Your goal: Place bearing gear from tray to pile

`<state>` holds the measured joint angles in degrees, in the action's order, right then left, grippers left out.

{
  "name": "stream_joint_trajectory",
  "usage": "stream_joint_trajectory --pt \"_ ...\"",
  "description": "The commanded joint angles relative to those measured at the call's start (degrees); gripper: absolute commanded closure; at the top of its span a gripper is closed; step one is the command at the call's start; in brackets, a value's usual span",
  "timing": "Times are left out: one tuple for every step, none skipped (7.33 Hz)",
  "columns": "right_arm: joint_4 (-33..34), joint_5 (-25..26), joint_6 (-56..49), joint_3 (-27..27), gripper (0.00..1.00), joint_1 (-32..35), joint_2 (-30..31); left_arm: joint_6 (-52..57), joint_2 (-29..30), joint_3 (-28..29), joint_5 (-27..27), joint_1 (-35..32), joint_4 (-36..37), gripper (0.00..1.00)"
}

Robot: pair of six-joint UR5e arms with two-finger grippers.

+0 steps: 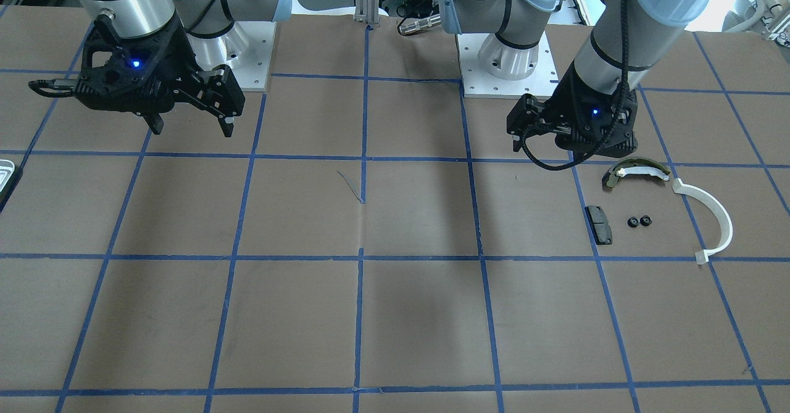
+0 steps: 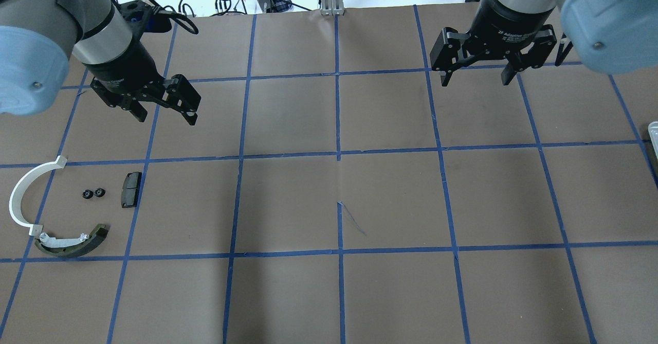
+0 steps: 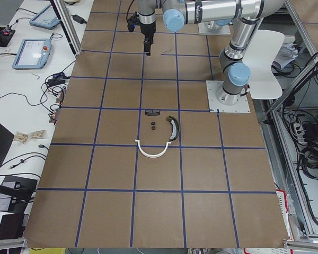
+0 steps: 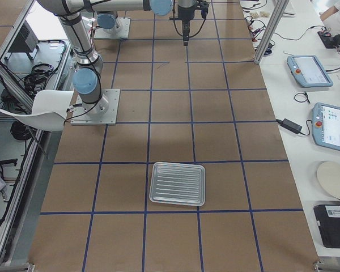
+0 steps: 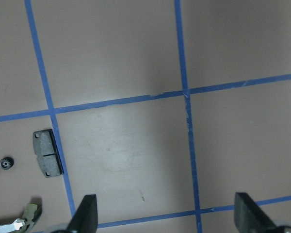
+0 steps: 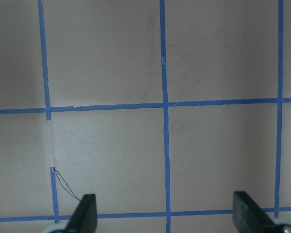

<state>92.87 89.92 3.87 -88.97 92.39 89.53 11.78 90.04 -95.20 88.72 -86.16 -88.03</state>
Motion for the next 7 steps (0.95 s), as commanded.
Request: stream_joint_trajectory --pt "0.1 -0.2 -1.3 0.1 0.00 0.0 -0.1 -2.6 -2.5 -0.7 0.0 -1.9 -2.3 0.00" --pt "0.1 -0.2 -1.3 0.1 0.00 0.0 -0.1 -3.1 -3.4 -0.8 0.1 -1.9 -2.8 0.00" --pt "0.1 -0.2 -1.3 0.0 0.00 0.0 -0.1 -3.2 -4.2 -0.8 0.1 -2.2 -3.6 0.00" --pt "0.1 -0.2 -1.3 0.0 0.00 0.0 -0.1 -3.2 -5.0 -1.0 0.1 -2.2 -4.8 0.00" --pt "0.0 -0.2 -1.3 0.0 0.00 0.0 -0.1 -3.2 -5.5 -1.3 0.1 -2.2 -4.9 0.00" --pt "0.1 -0.3 -1.3 0.0 0.00 0.0 -0.1 -3.2 -5.7 -1.6 0.0 -2.2 -4.9 0.00" --pt "0.1 -0.3 -1.3 0.0 0.00 0.0 -0.1 -3.2 -5.7 -1.8 0.0 -2.2 -4.9 0.00"
